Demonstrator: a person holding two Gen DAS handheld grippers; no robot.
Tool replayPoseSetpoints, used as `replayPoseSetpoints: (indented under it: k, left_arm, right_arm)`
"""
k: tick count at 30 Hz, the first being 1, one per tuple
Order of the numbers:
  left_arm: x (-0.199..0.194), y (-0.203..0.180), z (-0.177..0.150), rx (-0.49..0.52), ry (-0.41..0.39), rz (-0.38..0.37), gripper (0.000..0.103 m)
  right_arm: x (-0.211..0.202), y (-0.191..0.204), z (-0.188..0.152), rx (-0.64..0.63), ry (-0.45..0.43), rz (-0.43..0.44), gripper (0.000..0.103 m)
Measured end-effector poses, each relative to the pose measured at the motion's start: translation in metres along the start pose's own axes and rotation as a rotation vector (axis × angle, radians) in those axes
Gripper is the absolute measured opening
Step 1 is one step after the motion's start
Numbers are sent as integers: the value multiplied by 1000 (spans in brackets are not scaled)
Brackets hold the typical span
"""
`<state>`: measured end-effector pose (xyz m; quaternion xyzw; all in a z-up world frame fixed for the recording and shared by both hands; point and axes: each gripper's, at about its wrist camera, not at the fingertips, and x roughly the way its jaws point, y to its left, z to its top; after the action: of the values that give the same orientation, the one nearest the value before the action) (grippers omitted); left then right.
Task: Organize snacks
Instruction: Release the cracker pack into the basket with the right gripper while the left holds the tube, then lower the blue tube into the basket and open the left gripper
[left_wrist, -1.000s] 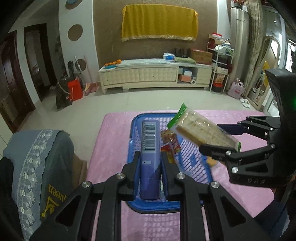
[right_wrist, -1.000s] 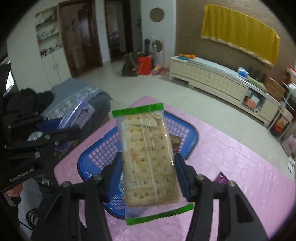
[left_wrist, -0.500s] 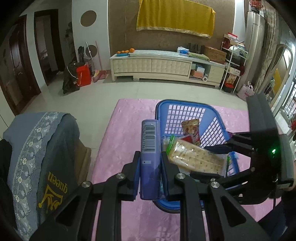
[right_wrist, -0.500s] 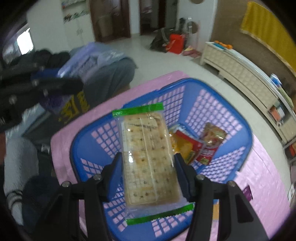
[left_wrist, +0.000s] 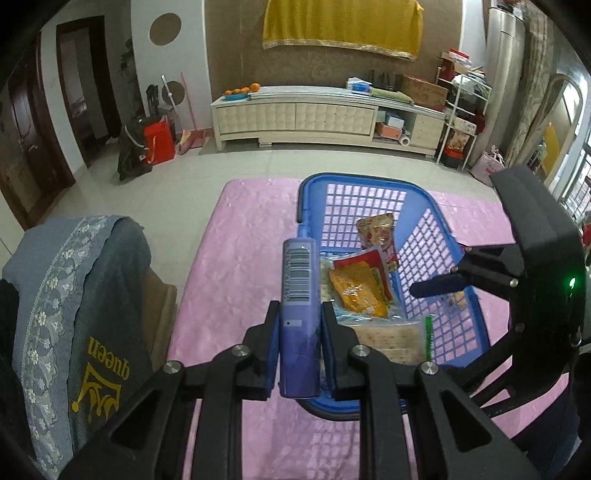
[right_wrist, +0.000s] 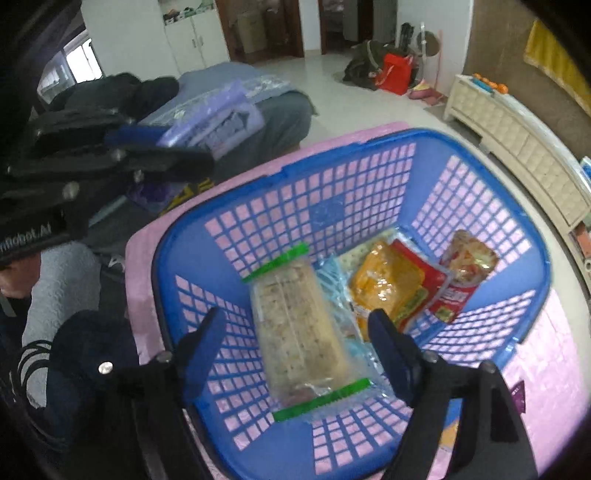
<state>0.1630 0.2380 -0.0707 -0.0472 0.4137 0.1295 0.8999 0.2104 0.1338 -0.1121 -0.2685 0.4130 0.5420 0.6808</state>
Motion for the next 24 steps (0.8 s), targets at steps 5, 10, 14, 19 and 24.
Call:
replayPoseSetpoints:
  k: [5,10,14,19,24]
  left_arm:
    - [-12,-15,3,28,-15,-5,18]
    - [-22,-34,8,61,-34,-25,18]
    - [-23,-48,13,85,-42,-50,19]
    - [-16,-66,20,112,-43,-78,18]
    - [3,-80,28,144,-18,-92,19]
  right_arm:
    - [-31,-3,-6,43,-50,-57,83]
    - [-62,-13,-17,102,-90,-122,83]
    - [-81,-30,-23,180,-130,-183,83]
    - [-100,-51,-35,307,-206,-289,83]
    - [-107,-72,-44,419,-219,-328,83]
